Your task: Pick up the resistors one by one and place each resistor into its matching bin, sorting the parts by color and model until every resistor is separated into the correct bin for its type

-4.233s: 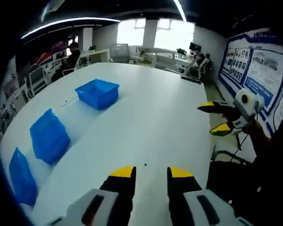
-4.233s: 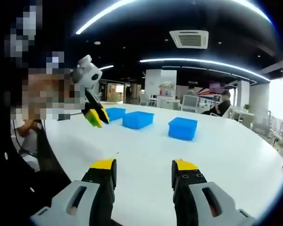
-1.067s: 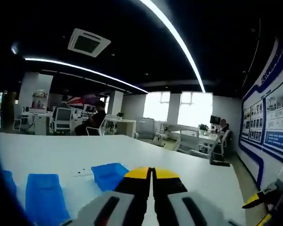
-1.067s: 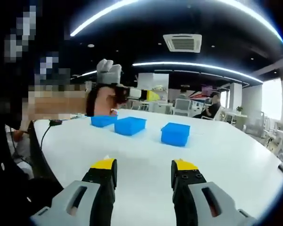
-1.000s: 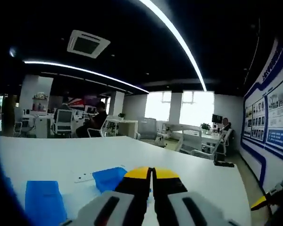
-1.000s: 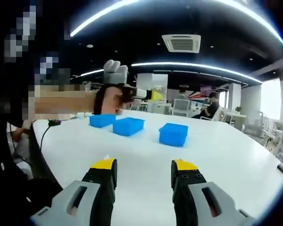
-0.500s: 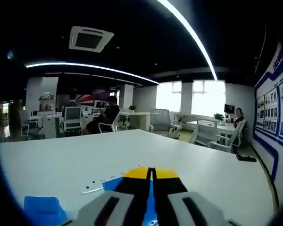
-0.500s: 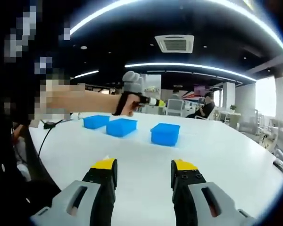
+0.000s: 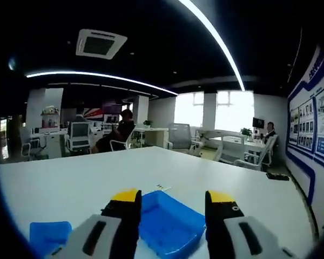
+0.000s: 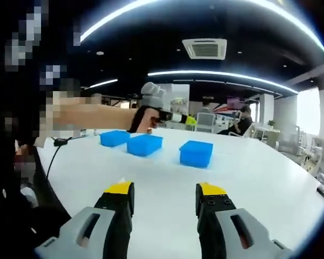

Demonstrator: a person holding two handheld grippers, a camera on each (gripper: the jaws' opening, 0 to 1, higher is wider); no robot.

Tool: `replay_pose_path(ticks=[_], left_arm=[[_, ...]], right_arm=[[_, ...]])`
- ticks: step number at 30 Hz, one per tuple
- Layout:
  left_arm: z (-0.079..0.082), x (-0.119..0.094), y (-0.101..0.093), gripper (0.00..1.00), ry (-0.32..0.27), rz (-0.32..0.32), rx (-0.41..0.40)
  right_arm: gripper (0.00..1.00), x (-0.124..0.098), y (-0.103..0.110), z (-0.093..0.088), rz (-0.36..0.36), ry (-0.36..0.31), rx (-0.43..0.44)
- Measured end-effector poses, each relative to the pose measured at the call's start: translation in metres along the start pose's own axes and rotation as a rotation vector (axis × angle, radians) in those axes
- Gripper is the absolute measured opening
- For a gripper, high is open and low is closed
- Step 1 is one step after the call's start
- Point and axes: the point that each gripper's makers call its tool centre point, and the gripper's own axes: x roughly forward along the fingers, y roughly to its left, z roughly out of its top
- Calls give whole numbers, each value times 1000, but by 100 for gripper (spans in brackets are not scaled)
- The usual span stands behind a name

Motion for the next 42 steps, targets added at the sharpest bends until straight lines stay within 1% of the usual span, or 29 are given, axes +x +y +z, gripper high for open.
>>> replay_pose_path(ticks=[1,4,5,6,7,9,11,12,13,14,15,17,20,24,26,27,28,29,31,34,37,39,42], left_arm=[[3,-8,-1,49,-16,-6,-1],[5,-41,-1,47,-38,-13,8],[3,-54,0,46,-33,-15,35],[3,-68,2,46,-43,-15,51],[2,-88,5,46,-46,-12,50],[2,-120,9,46,-67,-1,26],[0,-153,12,46,-87,17,25],[-2,-171,16,45,-96,46,41],[-2,-189,20,44,-119,75,72],[-3,-207,21,42,-139,88,103],[-6,-219,22,41,-149,94,90],[-13,-252,24,41,-162,113,79],[-24,-302,34,42,-191,192,74],[-37,-353,37,42,-212,258,57],[-43,-368,36,42,-213,273,46],[-48,-383,35,42,-222,292,32],[-51,-390,35,42,-223,300,25],[-59,-402,35,42,-213,324,23],[-70,-425,40,43,-202,366,23],[-78,-448,48,45,-200,404,8],[-80,-462,56,46,-201,437,7],[-79,-465,59,46,-209,446,8],[-78,-464,62,46,-211,450,14]], right_arm=[[47,1,1,1,3,-3,-2],[47,4,2,8,16,-22,-12],[47,6,2,11,19,-28,-15],[47,7,3,13,22,-34,-22],[47,10,3,16,25,-41,-30],[47,14,3,20,32,-44,-39],[47,18,2,22,35,-48,-48],[47,20,2,24,39,-51,-50],[47,22,2,26,43,-57,-52],[47,24,3,29,47,-63,-56],[47,25,4,32,52,-70,-61],[46,29,7,35,67,-75,-67],[45,39,14,36,94,-81,-89],[45,45,23,41,126,-95,-93],[45,45,26,43,136,-101,-96],[45,46,28,44,145,-105,-94],[45,46,28,44,147,-106,-93],[45,46,29,46,150,-110,-89],[45,45,29,47,152,-113,-84],[45,45,28,48,150,-119,-88],[45,45,28,48,150,-117,-88],[45,45,29,47,148,-110,-94],[45,45,28,45,141,-105,-84]])
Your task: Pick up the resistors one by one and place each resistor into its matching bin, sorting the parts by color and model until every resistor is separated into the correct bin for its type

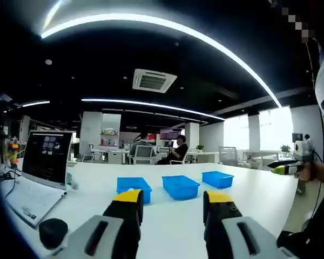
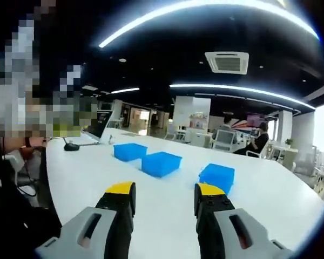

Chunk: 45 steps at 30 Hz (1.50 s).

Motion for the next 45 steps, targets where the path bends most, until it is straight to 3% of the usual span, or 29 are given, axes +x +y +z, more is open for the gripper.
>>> replay_pose_path(ticks=[20,45], left_arm=[[0,14,-8,46,6,-18,16],[-4,28,-8,44,1,-40,-3]], right_arm=[[45,-4,-19,-8,-43,12,15],[44,-4,-19,-13,-55,21,32]])
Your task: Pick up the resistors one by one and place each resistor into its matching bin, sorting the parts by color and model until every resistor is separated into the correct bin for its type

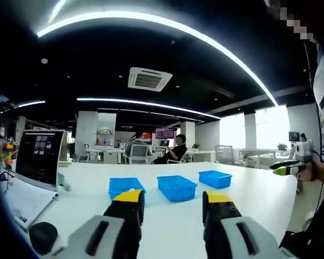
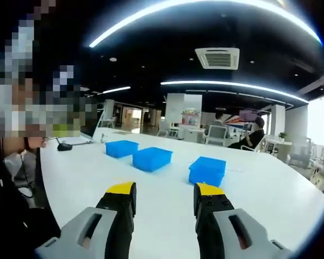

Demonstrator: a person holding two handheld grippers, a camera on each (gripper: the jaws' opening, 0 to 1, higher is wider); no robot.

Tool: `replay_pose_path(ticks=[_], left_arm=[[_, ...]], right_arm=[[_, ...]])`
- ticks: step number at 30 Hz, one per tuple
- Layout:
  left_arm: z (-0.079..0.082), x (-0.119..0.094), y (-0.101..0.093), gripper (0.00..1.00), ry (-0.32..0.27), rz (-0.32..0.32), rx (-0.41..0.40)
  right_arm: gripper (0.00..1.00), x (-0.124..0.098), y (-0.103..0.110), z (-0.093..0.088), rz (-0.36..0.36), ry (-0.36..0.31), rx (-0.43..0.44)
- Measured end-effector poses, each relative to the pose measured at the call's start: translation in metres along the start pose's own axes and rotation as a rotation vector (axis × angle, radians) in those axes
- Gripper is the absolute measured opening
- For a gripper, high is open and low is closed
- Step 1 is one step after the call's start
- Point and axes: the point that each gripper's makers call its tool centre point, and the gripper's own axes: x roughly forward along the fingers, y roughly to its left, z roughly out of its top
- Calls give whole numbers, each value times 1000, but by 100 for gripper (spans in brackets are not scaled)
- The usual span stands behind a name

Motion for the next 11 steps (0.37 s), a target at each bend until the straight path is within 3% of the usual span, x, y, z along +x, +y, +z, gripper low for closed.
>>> replay_pose_path(ticks=[11], left_arm=[[-1,27,2,42,-5,-15,-1]], right_arm=[[44,8,-5,1,2,-8,4]])
